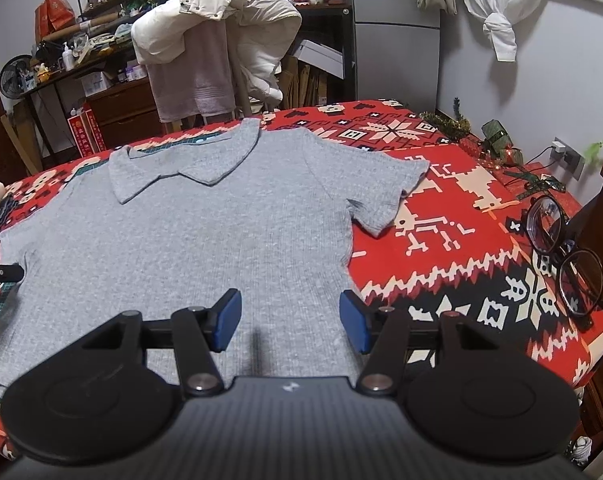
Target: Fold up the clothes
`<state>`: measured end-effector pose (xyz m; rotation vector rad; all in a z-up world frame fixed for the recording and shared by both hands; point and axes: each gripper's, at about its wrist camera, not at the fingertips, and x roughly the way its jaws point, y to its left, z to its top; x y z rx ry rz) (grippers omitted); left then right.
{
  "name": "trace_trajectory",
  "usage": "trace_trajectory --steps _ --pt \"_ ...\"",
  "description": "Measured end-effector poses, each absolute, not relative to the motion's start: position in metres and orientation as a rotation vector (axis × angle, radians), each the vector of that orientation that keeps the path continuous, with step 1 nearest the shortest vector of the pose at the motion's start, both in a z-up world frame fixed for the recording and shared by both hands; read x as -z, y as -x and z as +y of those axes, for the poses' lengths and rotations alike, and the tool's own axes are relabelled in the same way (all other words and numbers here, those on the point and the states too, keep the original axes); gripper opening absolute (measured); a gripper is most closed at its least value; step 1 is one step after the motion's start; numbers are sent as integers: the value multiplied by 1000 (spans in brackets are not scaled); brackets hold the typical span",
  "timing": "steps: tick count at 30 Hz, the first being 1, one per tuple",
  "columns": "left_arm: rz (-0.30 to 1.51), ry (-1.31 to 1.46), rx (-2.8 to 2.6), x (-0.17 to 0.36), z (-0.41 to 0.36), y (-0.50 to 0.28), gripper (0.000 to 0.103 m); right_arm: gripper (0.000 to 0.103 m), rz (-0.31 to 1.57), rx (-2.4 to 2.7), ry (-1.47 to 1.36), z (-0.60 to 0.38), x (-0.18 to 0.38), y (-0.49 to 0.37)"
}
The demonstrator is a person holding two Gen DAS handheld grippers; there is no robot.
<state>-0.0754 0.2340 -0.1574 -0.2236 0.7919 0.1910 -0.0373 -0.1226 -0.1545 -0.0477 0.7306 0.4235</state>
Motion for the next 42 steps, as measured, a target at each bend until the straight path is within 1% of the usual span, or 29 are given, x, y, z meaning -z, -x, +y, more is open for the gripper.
trace_trajectory --steps 3,6,9,12,13,14,15,20,22,24,28,36,37,39,42 --pt "797 121 -233 157 230 77 0 59 720 -419 64 -122 154 39" --pt "801 137 -263 159 240 84 0 59 714 -414 69 -124 153 40" --pt "798 179 -264 158 249 89 0 59 714 -408 66 -128 153 39" --pt "766 340 -193 154 260 95 0 59 712 -402 49 -133 151 39" --pt "759 381 -176 153 263 95 2 59 712 -398 46 -134 151 39" --pt "758 396 -169 153 262 93 7 59 713 -397 43 -135 151 39" --pt "760 387 -174 153 261 91 9 59 715 -396 40 -136 151 39" --pt "780 301 -171 157 248 77 9 59 724 -401 33 -137 152 40" --pt "784 265 -165 159 244 75 9 59 728 -407 35 -136 153 41" --pt "783 205 -157 159 238 74 2 59 732 -411 36 -135 154 41" --pt "787 118 -186 157 232 75 1 59 728 -413 40 -134 154 41" --pt "807 205 -196 157 254 81 1 59 734 -397 35 -140 158 40" --pt "809 229 -187 157 255 81 2 59 734 -394 30 -142 158 41" --pt "817 307 -169 156 259 82 8 59 733 -389 24 -144 157 42" --pt "822 388 -152 154 262 91 12 59 728 -385 25 -149 155 43"
